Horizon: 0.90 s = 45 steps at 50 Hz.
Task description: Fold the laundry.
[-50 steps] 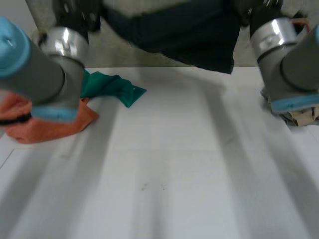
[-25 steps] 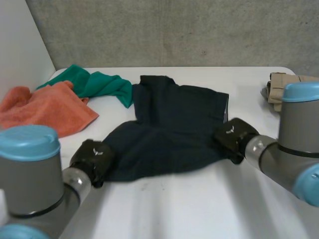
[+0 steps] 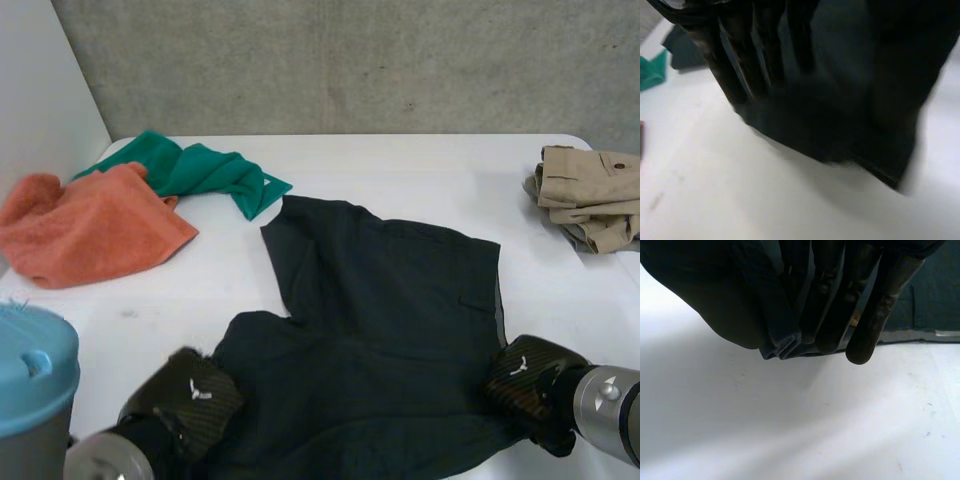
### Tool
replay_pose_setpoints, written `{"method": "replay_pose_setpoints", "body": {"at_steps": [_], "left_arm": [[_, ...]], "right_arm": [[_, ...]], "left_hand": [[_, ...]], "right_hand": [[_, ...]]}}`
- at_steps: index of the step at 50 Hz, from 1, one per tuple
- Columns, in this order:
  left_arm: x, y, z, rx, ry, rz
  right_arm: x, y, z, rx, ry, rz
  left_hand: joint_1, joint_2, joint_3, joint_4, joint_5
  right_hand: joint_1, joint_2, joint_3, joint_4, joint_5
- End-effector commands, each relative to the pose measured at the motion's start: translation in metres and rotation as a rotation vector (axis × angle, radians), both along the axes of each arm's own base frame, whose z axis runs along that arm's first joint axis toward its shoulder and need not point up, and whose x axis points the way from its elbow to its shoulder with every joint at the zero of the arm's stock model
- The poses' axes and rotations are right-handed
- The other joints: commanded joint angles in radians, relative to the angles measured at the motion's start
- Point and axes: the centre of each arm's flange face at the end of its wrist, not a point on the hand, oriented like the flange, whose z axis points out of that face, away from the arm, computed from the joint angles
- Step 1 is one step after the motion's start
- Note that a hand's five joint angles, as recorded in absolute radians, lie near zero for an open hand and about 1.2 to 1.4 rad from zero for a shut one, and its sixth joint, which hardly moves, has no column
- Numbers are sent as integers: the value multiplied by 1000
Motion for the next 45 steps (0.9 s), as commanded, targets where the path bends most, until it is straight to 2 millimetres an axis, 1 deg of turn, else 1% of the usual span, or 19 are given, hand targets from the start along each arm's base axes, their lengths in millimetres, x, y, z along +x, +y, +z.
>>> {"method": "replay_pose_setpoints", "body": {"at_steps": [1,4,6,7,10,11,14,15,18,19,21,22,28,33,39,41,42,44,45], "left_arm": [[-20,-38,34,-176,115,23],[-36,-67,43,-282,199,19],[-45,-84,43,-331,231,2],[-54,-102,42,-376,260,-27],[-65,-132,37,-431,285,-82],[-72,-151,28,-444,292,-124],[-82,-178,15,-444,301,-183],[-88,-193,5,-433,305,-213],[-98,-211,-12,-403,314,-258],[-104,-222,-25,-378,317,-280],[-108,-233,-36,-355,324,-304],[-110,-242,-47,-320,331,-329],[-118,-256,-78,-201,364,-421],[-122,-263,-86,-202,370,-431],[-121,-262,-96,-176,364,-427],[-122,-262,-96,-177,363,-426],[-121,-263,-96,-180,359,-418],[-121,-263,-95,-184,355,-411],[-121,-265,-93,-198,346,-394]], "right_arm": [[1,-16,1,-85,-43,-24],[3,-17,-1,-96,-64,-19],[4,-17,-1,-97,-79,-15],[4,-17,-2,-95,-84,-15],[6,-18,-3,-86,-112,-19],[6,-18,-3,-83,-119,-20],[8,-19,-5,-76,-139,-29],[8,-19,-5,-76,-141,-29],[9,-20,-10,-68,-139,-29],[9,-20,-11,-67,-138,-27],[10,-21,-15,-58,-136,-26],[10,-22,-17,-54,-134,-28],[11,-23,-27,-19,-126,-29],[10,-23,-29,-15,-123,-32],[9,-26,-29,-27,-126,-38],[9,-26,-30,-29,-127,-39],[9,-26,-30,-27,-126,-39],[9,-26,-30,-31,-126,-40],[9,-26,-30,-30,-127,-39]], "left_hand": [[-252,-312,-319,-310,-310],[-247,-306,-313,-305,-304],[-238,-297,-304,-296,-295],[-212,-271,-278,-270,-269],[-197,-256,-263,-255,-254],[-136,-195,-202,-194,-193],[-91,-151,-157,-149,-148],[-59,-119,-125,-117,-116],[-12,-71,-78,-70,-69],[14,-45,-52,-44,-43],[32,-27,-34,-26,-25],[70,11,4,12,13],[94,34,28,36,37],[138,78,72,80,81],[185,125,119,127,128],[258,198,192,200,201],[392,332,326,334,335],[510,451,444,452,453],[618,559,552,560,561]], "right_hand": [[418,220,213,207,219],[418,220,213,207,219],[418,220,213,207,219],[418,220,213,207,219],[418,220,213,207,219],[418,220,213,207,219],[418,220,213,207,219],[418,220,213,207,219],[418,220,213,207,219],[418,220,213,207,219],[418,220,213,207,219],[418,220,213,207,219],[418,220,213,207,219],[418,220,213,207,219],[418,220,213,207,219],[418,220,213,207,219],[418,220,213,207,219],[418,220,213,207,219],[418,220,213,207,219]]}}
